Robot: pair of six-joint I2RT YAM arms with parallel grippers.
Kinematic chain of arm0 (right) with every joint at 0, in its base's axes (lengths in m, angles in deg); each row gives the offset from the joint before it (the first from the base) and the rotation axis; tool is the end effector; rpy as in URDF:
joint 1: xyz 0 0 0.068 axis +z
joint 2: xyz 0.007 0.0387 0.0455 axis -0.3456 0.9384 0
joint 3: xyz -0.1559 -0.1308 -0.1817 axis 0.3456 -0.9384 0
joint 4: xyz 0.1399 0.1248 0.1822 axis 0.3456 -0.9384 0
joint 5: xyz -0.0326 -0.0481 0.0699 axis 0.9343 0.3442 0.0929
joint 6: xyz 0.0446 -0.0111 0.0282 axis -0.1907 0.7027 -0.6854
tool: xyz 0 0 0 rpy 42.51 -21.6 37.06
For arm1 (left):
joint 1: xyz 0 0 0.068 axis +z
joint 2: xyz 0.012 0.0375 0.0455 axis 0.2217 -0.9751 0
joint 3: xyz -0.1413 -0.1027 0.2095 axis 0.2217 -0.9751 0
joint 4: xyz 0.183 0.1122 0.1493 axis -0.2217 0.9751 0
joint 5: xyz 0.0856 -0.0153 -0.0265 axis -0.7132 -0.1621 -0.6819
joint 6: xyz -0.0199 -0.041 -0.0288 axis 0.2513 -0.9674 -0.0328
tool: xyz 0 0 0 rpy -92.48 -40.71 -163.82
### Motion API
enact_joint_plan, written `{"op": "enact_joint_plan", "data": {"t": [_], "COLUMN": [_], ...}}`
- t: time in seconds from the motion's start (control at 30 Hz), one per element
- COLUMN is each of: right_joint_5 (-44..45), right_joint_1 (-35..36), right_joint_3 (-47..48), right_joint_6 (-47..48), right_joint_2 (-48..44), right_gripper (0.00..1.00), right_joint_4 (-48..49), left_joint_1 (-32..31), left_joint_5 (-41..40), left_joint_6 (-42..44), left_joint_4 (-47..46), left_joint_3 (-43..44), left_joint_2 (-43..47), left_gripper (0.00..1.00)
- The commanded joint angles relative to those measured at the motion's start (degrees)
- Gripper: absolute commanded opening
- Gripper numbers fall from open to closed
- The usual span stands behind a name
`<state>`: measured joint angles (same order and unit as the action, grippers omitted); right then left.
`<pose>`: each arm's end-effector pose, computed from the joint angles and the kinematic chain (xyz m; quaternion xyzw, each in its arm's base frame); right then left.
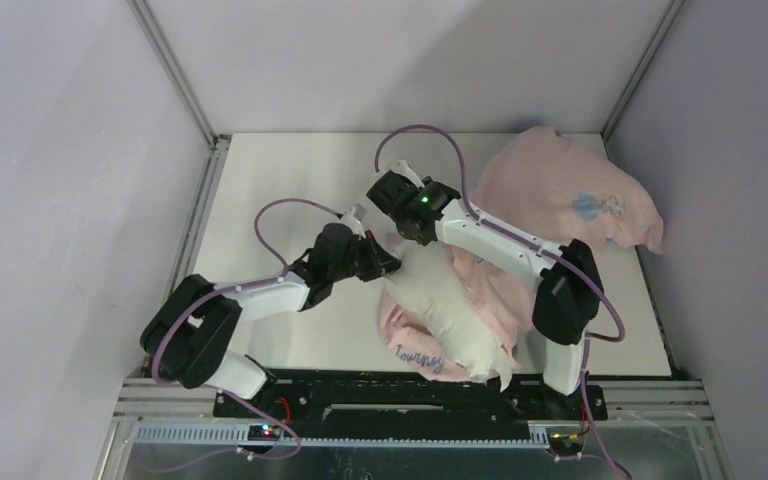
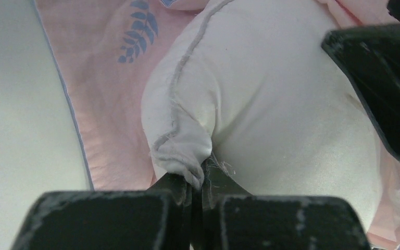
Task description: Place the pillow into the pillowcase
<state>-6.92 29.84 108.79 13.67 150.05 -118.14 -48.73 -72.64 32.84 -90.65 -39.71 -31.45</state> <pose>0.2684 0.2850 0.2973 -0.2476 0.8862 -0.1819 0.3469 0.2340 -0.1807 0.1817 -0.0445 0.8493 -0.4335 0.2980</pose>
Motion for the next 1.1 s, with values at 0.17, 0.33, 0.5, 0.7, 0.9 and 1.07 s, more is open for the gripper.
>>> {"op": "enact_joint_plan", "data": {"t": [0.17, 0.33, 0.5, 0.7, 0.9, 1.07], "right_joint_5": [6.4, 3.5, -9.5, -23.8, -33.0, -22.5], "right_joint_1": [-3.5, -2.7, 1.5, 1.8, -1.2, 0.0], "right_joint_3": [2.6, 10.1, 25.9, 31.0, 21.7, 21.3], "right_joint_6": [0.3, -0.6, -2.0, -7.9, -10.7, -7.4], "right_joint_2": [5.4, 5.9, 5.4, 2.1, -2.6, -3.2], "right_gripper": [0.5, 0.0, 0.0, 0.0, 0.0, 0.53], "right_joint_4": [-0.5, -2.8, -5.2, -2.1, 4.0, 1.1], "left_joint_1": [-1.4, -1.6, -2.6, -0.8, 4.9, 4.0], "left_joint_5": [-0.6, -0.5, -0.6, -0.7, 1.4, 0.5], "left_joint_6": [2.9, 3.3, 4.3, 3.7, 0.0, 1.0], "left_joint_4": [1.1, -1.6, -4.8, -6.4, -8.0, -7.9], "left_joint_3": [-0.9, -0.7, 1.7, 6.5, 8.7, 6.5], "left_joint_2": [3.0, 3.2, 2.1, 0.1, 1.7, 5.3], "left_gripper": [0.0, 0.0, 0.0, 0.0, 0.0, 0.0]}}
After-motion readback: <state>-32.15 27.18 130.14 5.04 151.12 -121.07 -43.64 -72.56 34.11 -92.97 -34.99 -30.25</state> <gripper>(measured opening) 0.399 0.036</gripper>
